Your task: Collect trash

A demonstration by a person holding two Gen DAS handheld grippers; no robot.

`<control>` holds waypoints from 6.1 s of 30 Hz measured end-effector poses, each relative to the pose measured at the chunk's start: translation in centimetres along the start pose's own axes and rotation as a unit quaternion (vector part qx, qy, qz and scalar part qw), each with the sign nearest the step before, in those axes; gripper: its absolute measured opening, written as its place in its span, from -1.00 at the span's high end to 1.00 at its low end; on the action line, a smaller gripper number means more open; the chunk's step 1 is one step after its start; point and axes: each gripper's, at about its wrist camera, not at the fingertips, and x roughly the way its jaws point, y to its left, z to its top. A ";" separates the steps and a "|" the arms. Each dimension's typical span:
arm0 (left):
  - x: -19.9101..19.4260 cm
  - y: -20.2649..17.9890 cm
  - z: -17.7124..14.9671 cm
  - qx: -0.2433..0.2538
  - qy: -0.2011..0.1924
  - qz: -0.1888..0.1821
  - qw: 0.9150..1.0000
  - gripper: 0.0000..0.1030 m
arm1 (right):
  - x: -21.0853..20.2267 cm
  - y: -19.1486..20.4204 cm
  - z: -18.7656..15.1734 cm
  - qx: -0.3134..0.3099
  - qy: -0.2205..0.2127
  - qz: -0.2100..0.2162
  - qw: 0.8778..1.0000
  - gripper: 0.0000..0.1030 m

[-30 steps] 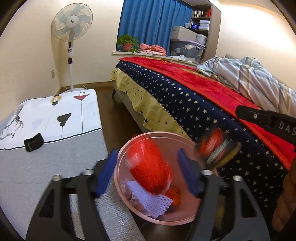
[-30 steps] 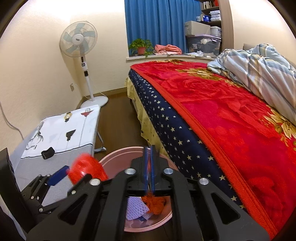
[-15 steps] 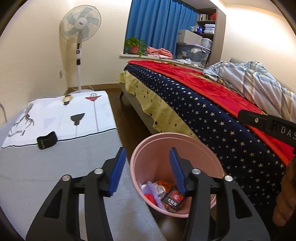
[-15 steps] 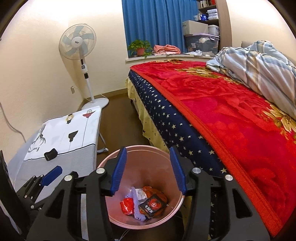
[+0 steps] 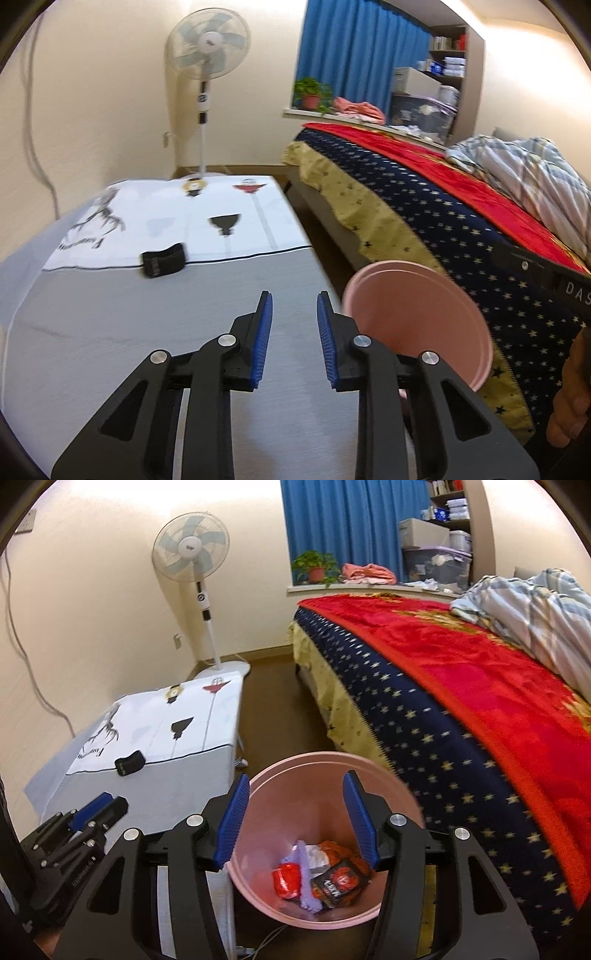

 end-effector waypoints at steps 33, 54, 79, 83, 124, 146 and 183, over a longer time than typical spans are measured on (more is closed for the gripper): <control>11.5 16.2 3.6 -0.132 0.023 0.113 0.985 0.50 | 11.6 1.0 -1.9 0.040 0.085 -0.031 0.995 -0.04; 10.0 10.8 3.0 -0.092 0.042 0.019 0.995 0.90 | 10.3 -3.5 -2.3 0.111 0.082 -0.087 0.987 -0.04; -1.0 -4.3 1.2 0.036 0.041 -0.102 0.993 -0.35 | -2.1 -7.4 -0.8 0.115 0.020 -0.071 0.991 -0.90; -5.2 -2.7 0.0 0.035 0.021 -0.055 0.998 -0.57 | -3.7 -4.8 -1.9 0.067 0.027 -0.052 0.996 -0.90; -13.8 3.4 -7.3 -0.042 -0.005 0.111 0.993 -0.85 | -8.1 3.9 -9.2 -0.049 0.020 -0.048 0.997 -0.90; -13.7 3.4 -7.3 -0.044 -0.004 0.113 0.993 -0.85 | -8.2 4.6 -9.3 -0.056 0.016 -0.035 0.998 -0.90; -13.7 3.4 -7.4 -0.045 -0.004 0.113 0.993 -0.85 | -8.1 5.2 -9.1 -0.063 0.016 -0.031 0.997 -0.90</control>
